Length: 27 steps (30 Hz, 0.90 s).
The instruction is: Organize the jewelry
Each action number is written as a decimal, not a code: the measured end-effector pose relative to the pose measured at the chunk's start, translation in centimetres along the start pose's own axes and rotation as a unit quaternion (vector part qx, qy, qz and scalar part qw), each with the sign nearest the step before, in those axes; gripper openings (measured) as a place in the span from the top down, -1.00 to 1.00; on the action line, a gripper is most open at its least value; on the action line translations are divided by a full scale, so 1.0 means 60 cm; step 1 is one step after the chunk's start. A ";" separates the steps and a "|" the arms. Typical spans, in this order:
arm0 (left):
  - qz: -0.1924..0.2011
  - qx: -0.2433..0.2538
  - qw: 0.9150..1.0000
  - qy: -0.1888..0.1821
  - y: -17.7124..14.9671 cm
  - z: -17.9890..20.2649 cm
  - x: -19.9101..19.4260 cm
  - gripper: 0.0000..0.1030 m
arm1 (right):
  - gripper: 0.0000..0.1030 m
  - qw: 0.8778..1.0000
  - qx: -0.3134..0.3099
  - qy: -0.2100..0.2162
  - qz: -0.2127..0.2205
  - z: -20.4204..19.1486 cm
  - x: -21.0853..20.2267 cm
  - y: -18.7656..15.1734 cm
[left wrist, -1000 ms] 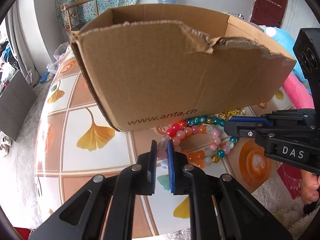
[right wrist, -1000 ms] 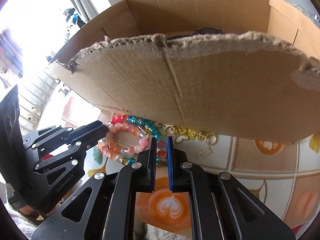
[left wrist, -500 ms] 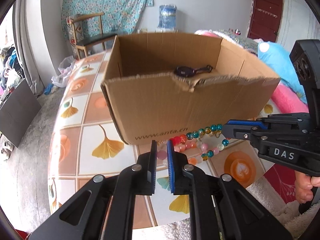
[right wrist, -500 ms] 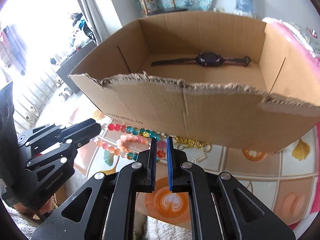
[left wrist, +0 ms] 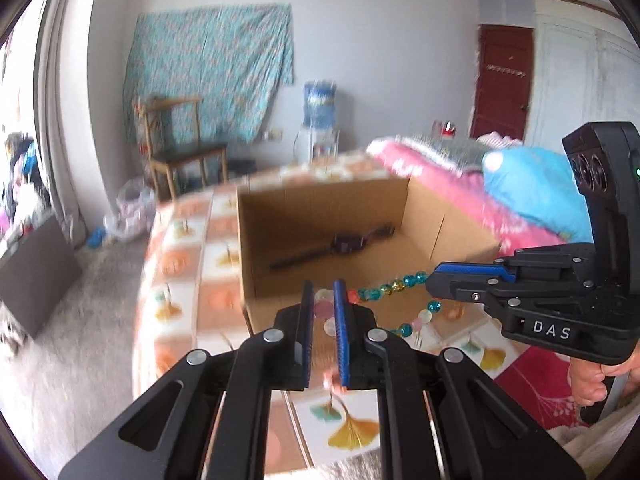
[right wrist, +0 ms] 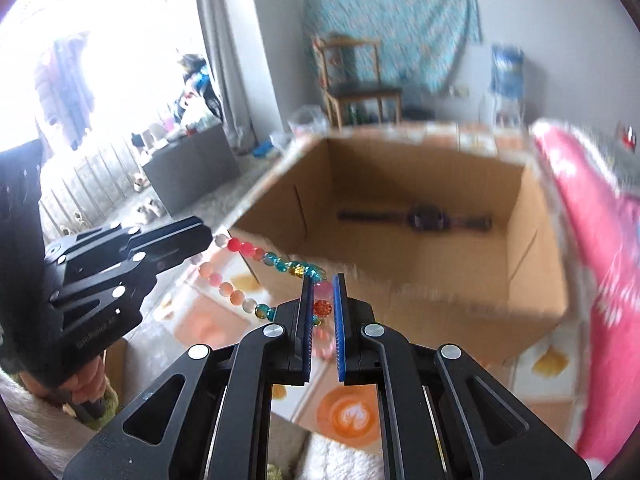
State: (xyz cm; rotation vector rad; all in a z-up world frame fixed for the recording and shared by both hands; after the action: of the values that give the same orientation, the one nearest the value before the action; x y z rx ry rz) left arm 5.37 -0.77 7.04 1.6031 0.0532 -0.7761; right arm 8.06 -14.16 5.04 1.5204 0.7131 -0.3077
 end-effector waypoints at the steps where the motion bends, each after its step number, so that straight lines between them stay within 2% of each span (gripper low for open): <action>1: 0.017 0.012 1.000 0.000 0.018 0.003 -0.010 0.82 | 0.86 1.000 -0.010 0.000 0.015 -0.002 -0.011 0.014; 5: 0.050 0.038 0.998 -0.010 0.074 0.006 -0.014 0.82 | 0.86 0.997 -0.058 -0.009 0.053 0.004 -0.019 0.072; 7: 0.048 0.049 0.998 -0.013 0.098 0.005 0.005 0.82 | 0.86 0.996 -0.067 -0.006 0.053 0.017 -0.005 0.098; 9: 0.027 0.053 0.998 -0.020 0.120 -0.001 0.047 0.82 | 0.86 0.997 -0.069 0.005 0.038 0.034 0.023 0.121; 12: -0.019 0.059 0.998 -0.025 0.138 -0.008 0.112 0.82 | 0.86 0.998 -0.058 0.028 -0.024 0.067 0.096 0.158; 17: -0.083 0.082 0.993 0.009 0.137 -0.021 0.210 0.82 | 0.86 0.987 -0.026 0.063 -0.145 0.099 0.219 0.167; 19: -0.116 0.092 0.989 0.009 0.125 -0.021 0.243 0.82 | 0.86 0.980 -0.020 0.071 -0.186 0.104 0.256 0.161; 24: -0.216 0.101 0.971 0.003 0.091 -0.022 0.327 0.81 | 0.85 0.956 0.003 0.097 -0.278 0.111 0.336 0.137; 27: -0.242 0.098 0.965 0.011 0.083 -0.030 0.347 0.81 | 0.85 0.945 0.021 0.103 -0.310 0.120 0.368 0.128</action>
State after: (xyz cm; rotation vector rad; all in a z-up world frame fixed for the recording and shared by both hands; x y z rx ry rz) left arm 24.48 -8.37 0.86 1.8124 0.4081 -1.1691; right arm 31.24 -15.27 -2.69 1.3463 1.3597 -0.6423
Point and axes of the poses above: each gripper's, at about its wrist camera, not at the fingertips, and x roughly the way its jaws point, z to its right, y to its top, the point moved 1 cm from there along x, roughly the way its jaws point, and after that the axes turned 2 degrees about -x, right-handed, at the moved point
